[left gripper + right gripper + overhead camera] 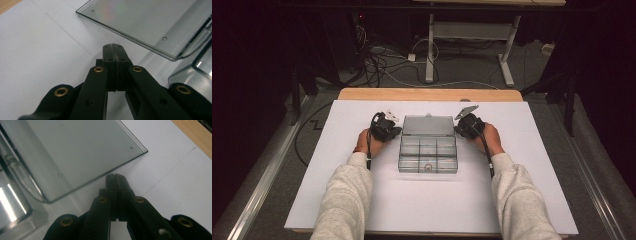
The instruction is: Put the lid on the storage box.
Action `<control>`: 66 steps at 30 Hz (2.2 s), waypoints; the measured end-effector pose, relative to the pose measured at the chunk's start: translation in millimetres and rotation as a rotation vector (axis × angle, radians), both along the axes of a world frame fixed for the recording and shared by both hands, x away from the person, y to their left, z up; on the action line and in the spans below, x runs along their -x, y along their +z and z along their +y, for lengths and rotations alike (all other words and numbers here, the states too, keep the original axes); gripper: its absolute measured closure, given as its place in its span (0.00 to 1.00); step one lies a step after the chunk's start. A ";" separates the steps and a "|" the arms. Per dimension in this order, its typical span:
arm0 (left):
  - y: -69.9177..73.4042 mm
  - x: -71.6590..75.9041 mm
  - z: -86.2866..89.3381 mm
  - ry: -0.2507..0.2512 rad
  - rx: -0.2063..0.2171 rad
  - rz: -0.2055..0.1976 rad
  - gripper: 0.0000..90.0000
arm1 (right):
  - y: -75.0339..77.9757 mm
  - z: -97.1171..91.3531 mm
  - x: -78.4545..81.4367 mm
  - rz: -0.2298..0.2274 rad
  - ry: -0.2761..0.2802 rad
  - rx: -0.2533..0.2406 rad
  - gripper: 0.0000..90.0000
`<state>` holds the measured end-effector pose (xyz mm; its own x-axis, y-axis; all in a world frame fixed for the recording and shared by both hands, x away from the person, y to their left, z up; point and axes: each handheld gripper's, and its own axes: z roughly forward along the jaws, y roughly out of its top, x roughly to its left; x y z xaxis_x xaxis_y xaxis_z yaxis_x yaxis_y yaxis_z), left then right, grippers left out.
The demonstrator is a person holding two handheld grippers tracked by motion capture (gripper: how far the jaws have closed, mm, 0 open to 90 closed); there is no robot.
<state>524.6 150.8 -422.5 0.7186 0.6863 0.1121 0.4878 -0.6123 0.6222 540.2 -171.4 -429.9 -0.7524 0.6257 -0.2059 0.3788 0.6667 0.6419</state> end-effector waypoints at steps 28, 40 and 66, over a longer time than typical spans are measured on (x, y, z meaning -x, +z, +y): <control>14.7 -8.3 -19.6 0.092 0.019 -0.115 0.97 | 12.8 6.7 2.0 -0.132 -0.076 -0.074 1.00; 35.6 -6.5 -22.8 0.091 0.020 -0.191 0.97 | 31.9 8.5 5.3 -0.197 -0.085 -0.084 1.00; 76.8 4.6 -25.8 0.085 0.008 -0.302 0.97 | 69.3 5.2 18.5 -0.290 -0.093 -0.127 1.00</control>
